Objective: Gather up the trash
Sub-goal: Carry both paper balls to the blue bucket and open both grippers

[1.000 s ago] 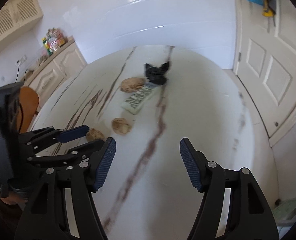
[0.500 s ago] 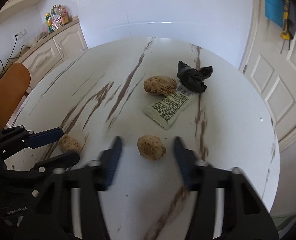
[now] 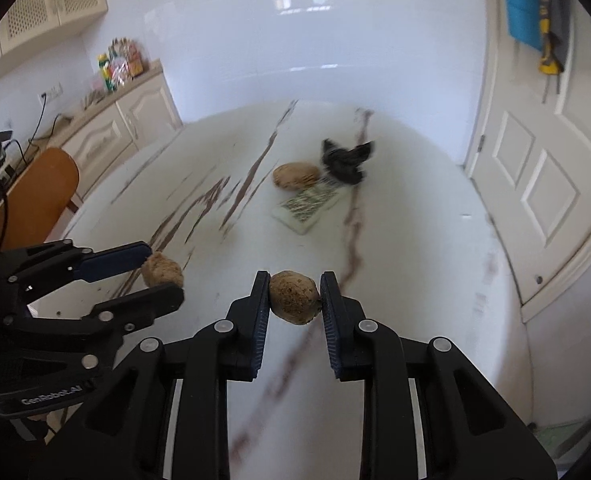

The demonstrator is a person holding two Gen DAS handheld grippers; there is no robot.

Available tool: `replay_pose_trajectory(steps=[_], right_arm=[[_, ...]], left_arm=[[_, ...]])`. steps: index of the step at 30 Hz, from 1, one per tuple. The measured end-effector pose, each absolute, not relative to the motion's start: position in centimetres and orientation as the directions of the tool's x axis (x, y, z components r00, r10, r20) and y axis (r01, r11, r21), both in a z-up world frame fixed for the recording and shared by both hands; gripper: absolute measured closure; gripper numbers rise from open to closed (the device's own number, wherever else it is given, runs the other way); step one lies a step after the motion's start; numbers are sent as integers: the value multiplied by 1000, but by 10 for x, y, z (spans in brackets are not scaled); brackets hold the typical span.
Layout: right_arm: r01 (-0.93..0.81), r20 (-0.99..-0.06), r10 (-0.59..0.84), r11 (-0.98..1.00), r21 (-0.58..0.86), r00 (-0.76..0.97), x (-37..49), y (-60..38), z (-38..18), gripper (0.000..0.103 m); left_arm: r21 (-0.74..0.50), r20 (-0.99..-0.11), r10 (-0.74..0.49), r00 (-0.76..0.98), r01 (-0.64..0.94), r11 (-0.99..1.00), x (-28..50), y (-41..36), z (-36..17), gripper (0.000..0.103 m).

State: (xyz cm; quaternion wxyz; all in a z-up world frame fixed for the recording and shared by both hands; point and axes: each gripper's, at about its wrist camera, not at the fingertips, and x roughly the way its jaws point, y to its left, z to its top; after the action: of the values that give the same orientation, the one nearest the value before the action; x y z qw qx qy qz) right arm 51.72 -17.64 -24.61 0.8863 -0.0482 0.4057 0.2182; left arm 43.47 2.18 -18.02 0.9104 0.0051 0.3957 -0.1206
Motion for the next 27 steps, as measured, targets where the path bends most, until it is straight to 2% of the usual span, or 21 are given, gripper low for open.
replay_pose_trajectory(steps=[13, 19, 27], right_arm=[[-253, -664, 263, 961, 113, 700, 443, -327, -200, 79], [-134, -677, 197, 980, 146, 710, 422, -407, -216, 79], [2, -739, 167, 975, 222, 652, 429, -492, -272, 79]], left_arm=[[-34, -691, -340, 638, 441, 897, 394, -134, -150, 63], [-19, -723, -378, 577, 531, 847, 400, -213, -168, 63], [47, -797, -332, 504, 599, 799, 454, -309, -218, 63]])
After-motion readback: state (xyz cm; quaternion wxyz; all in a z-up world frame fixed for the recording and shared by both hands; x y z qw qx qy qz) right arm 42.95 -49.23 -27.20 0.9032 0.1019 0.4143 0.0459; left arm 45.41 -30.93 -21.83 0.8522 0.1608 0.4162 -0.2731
